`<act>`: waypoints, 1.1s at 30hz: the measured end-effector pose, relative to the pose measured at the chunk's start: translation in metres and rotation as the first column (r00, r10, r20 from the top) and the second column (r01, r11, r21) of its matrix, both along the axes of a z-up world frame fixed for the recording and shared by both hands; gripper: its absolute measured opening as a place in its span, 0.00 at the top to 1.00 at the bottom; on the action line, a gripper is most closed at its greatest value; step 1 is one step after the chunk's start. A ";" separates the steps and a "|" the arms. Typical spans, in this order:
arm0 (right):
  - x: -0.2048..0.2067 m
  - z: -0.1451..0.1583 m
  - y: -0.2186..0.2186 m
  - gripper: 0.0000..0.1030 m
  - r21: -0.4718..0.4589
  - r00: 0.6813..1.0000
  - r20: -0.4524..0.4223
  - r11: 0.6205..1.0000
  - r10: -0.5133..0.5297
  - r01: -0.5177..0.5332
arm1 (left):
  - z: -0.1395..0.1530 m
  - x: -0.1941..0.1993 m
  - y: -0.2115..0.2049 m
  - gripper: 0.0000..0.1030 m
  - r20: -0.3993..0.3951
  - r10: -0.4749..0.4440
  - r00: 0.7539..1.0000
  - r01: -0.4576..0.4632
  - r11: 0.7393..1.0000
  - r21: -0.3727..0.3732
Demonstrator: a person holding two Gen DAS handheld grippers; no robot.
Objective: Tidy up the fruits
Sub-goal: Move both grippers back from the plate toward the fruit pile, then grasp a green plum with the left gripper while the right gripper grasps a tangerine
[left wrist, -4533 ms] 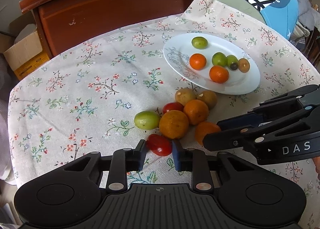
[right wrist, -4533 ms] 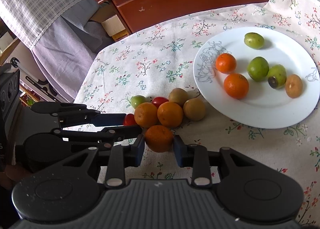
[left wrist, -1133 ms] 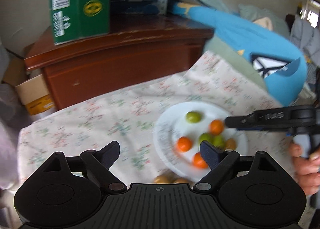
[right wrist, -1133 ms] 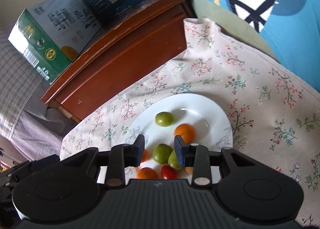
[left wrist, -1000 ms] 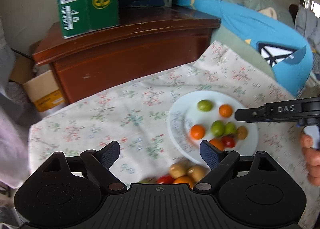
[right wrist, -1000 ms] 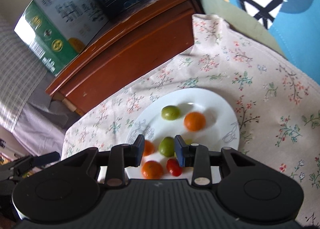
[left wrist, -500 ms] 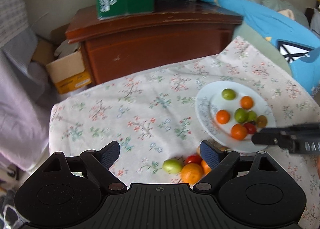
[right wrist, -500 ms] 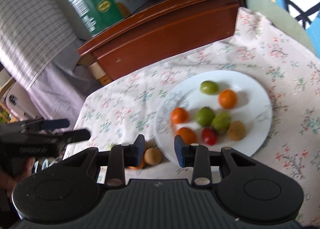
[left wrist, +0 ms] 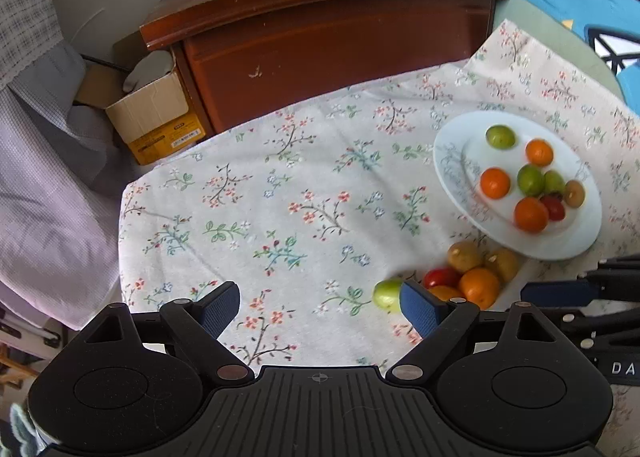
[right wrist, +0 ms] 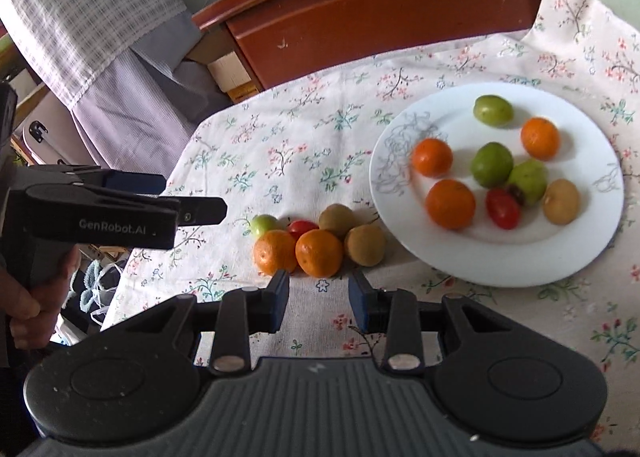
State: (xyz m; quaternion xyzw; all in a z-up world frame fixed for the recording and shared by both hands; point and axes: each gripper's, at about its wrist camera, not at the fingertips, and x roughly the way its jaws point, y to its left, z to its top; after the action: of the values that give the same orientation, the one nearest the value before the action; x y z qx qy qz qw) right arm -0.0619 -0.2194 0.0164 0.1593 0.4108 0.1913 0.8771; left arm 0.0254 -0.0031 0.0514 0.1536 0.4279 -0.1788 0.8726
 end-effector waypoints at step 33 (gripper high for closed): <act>0.003 -0.012 0.007 0.72 0.008 0.999 -0.039 1.000 -0.028 0.029 | -0.026 0.018 0.008 0.45 -0.224 0.081 0.971 -0.142 0.952 -0.271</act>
State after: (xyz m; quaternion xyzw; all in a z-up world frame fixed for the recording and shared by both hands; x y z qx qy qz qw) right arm -0.0594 -0.2121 0.0043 0.1725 0.4244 0.1774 0.8710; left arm 0.0438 0.0048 0.0257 -0.0180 0.4953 -0.2038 0.8443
